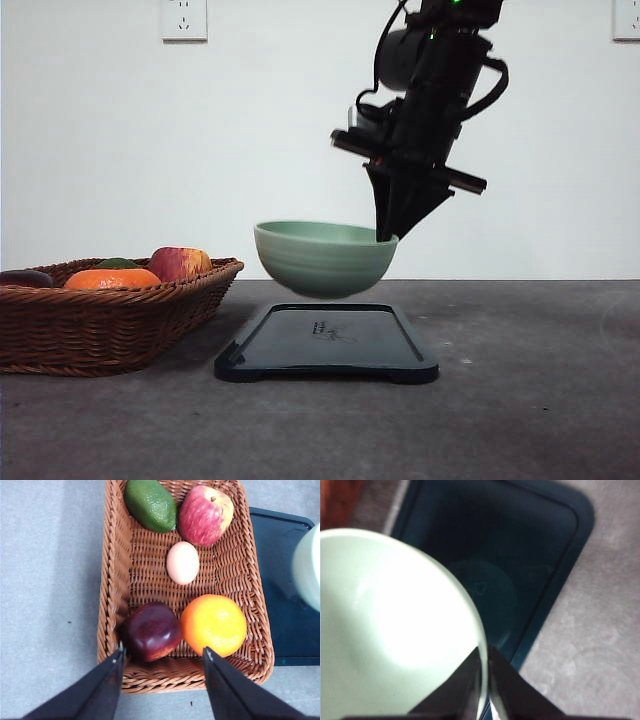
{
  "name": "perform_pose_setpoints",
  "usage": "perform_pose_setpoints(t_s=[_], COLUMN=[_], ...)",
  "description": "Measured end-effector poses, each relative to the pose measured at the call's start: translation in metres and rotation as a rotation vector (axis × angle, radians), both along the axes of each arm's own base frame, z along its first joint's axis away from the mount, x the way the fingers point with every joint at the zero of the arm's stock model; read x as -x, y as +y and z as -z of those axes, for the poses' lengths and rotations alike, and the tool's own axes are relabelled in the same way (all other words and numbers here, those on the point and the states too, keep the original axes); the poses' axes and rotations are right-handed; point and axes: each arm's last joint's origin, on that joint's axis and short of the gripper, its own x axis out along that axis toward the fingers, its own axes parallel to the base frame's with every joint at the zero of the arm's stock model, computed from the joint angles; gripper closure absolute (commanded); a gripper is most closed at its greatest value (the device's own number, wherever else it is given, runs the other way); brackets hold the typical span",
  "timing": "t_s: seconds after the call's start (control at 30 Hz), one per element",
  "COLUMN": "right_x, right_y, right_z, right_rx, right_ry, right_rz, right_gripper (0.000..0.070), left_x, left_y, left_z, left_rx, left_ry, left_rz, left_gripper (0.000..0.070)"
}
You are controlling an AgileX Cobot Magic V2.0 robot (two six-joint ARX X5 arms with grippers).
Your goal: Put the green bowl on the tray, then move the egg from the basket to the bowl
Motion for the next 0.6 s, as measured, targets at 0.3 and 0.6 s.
perform_pose_setpoints(t_s=[0.3,0.6], right_x=[-0.010,-0.011], right_y=[0.003,0.009], right_z=[0.020,0.035], right_rx=[0.045,0.057], right_ry=[0.002,0.034], right_rz=[0.030,0.026], right_gripper=[0.0700,0.0700], left_x=[0.000,0.000], left_y=[0.000,0.000], left_z=[0.000,0.000], left_rx=[0.000,0.000], left_ry=[0.000,0.001], left_rz=[0.000,0.000], left_gripper=[0.0393,0.0393])
